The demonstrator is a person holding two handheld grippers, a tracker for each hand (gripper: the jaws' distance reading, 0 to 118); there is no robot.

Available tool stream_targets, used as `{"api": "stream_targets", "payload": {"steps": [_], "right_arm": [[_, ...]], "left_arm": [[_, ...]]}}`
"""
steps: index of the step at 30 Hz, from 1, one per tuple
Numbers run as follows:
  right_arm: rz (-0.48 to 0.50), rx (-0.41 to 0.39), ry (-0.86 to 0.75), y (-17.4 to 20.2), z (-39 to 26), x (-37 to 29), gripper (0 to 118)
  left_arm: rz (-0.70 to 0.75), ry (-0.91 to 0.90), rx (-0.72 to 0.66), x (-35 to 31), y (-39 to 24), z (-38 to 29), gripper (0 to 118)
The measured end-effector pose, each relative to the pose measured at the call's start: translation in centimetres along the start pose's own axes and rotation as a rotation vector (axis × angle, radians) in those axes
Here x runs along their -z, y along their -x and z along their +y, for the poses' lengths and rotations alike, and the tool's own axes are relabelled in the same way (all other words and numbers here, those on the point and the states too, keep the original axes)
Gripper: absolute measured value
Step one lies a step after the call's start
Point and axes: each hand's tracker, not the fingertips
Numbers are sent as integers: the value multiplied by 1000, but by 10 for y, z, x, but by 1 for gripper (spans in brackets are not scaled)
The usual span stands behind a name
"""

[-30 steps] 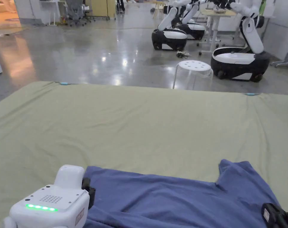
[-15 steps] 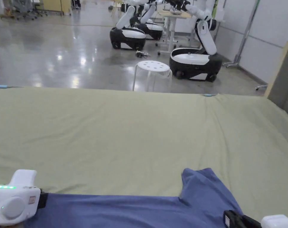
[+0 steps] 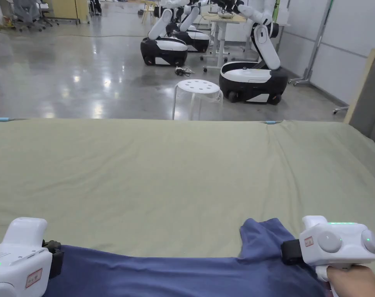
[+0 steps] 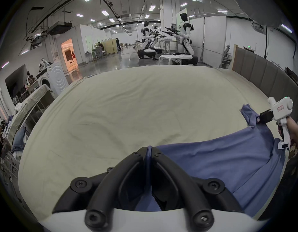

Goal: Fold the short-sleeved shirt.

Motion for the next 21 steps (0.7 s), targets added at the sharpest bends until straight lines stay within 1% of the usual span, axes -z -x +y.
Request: {"api": "stream_targets", "payload": {"steps": [1,2,3,4,6,7,9,10,11,14,16,19,21], "right_arm": [[58,33,1,-4,-3,-3,84],[26,33,-59,-5,-3,-17,63],[8,18,-59,-2,-2,-25,26],[22,-17,-82,0,-1,-34,2],[2,-62,-120,5,-6,-59,1],[46,-86,-118,6,-5,-70,1],[33,-118,-198,8,-9,-100,1],[53,-125,-245,13,-12,-117,1],[86,-119,-285,12,-16,-136,1],[122,-145,-405,11,-41,-195,1],[160,-143,-470,7,-66,-230,1],[189,-145,-500,0,-111,-266,1],[184,-147,-502,-3,-144,-272,1]], "left_arm": [[-1,0,0,0,1,0,5],[-2,6,2,1,1,-1,5],[2,9,4,1,1,-1,5],[6,11,4,2,1,-2,5],[-1,15,-20,2,5,-2,5],[-2,6,-28,-1,5,-2,5],[-1,-5,-38,-13,7,-2,5],[-3,-19,-45,-24,7,-2,5],[-11,-39,-51,-36,8,-3,5],[-22,-103,-75,-81,15,-7,5],[-37,-139,-103,-113,22,-17,5],[-33,-152,-114,-161,26,-40,5],[-29,-132,-118,-181,31,-62,5]]}}
